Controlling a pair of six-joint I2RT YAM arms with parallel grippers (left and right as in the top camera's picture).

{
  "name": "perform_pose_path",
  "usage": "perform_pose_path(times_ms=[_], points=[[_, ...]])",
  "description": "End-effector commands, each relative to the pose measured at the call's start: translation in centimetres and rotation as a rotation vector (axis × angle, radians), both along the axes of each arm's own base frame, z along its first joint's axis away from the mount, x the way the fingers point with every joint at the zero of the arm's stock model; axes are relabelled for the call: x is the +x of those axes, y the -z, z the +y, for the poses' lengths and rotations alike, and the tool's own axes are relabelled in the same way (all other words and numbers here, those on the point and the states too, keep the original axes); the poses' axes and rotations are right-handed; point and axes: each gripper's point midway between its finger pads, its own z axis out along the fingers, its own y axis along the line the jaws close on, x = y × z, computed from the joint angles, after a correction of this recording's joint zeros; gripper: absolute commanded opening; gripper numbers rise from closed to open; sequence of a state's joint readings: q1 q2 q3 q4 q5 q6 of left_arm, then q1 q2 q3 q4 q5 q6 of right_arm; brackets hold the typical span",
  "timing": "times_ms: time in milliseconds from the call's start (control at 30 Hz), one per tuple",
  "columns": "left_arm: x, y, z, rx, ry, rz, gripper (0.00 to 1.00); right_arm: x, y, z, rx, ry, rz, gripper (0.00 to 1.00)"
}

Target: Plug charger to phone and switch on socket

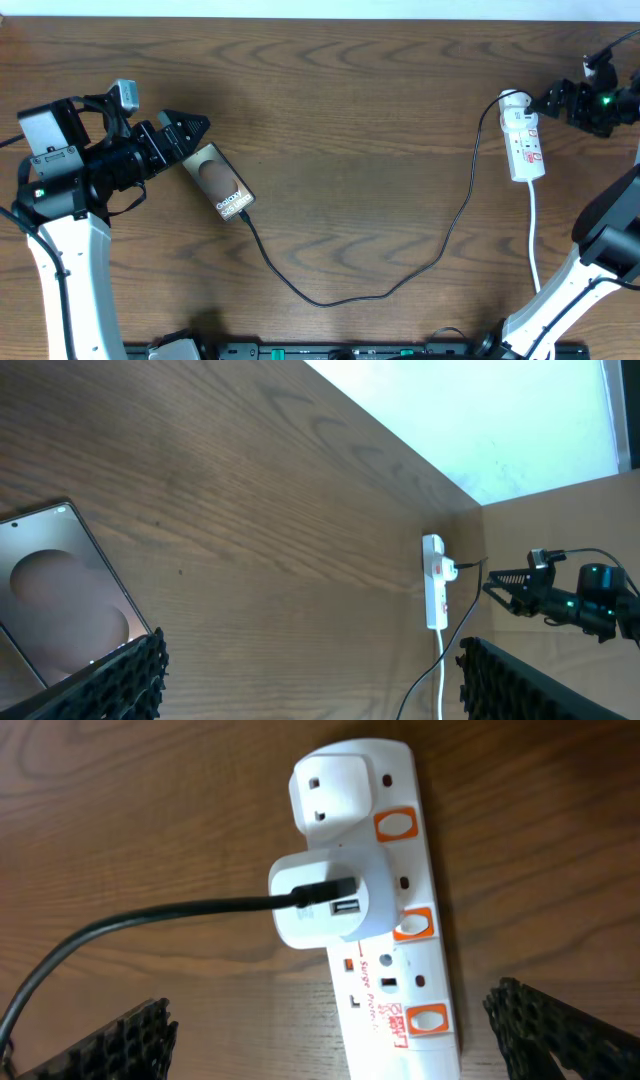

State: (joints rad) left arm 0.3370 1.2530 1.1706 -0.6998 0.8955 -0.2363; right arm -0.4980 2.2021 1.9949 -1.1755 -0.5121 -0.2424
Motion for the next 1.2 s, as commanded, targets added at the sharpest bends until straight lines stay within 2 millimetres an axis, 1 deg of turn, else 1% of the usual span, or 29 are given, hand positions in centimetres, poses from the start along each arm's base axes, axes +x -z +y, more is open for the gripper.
perform_pose_path(times_ms=[0, 67, 200, 333, 667, 767, 933, 1167], points=[[0.0, -0.7, 0.0, 0.014, 0.015, -0.031, 0.91, 0.5, 0.8, 0.8, 0.066, -0.014, 0.0, 0.99], [0.0, -0.7, 0.0, 0.015, 0.014, -0.031, 0.91, 0.6, 1.4, 1.1, 0.09, -0.017, 0.005, 0.99], [0.0, -0.7, 0.0, 0.015, 0.014, -0.031, 0.91, 0.5, 3.4, 1.5, 0.133, -0.024, 0.043, 0.99], [0.0, -0.7, 0.0, 0.017, 0.016, -0.033, 0.91, 0.5, 3.9, 2.3, 0.176, -0.046, 0.042, 0.99], [0.1, -0.5, 0.3, 0.035, -0.001, -0.026, 0.91, 1.0, 4.0, 3.2, 0.17, -0.067, 0.037, 0.99], [0.1, -0.5, 0.3, 0.035, -0.001, -0.026, 0.91, 1.3, 4.0, 3.7, 0.163, -0.082, 0.033, 0.99], [0.1, -0.5, 0.3, 0.035, -0.001, -0.026, 0.91, 1.8, 4.0, 4.1, 0.153, -0.089, 0.022, 0.99], [0.1, -0.5, 0.3, 0.035, -0.001, -0.025, 0.91, 1.9, 4.1, 4.2, 0.144, -0.081, 0.028, 0.99]])
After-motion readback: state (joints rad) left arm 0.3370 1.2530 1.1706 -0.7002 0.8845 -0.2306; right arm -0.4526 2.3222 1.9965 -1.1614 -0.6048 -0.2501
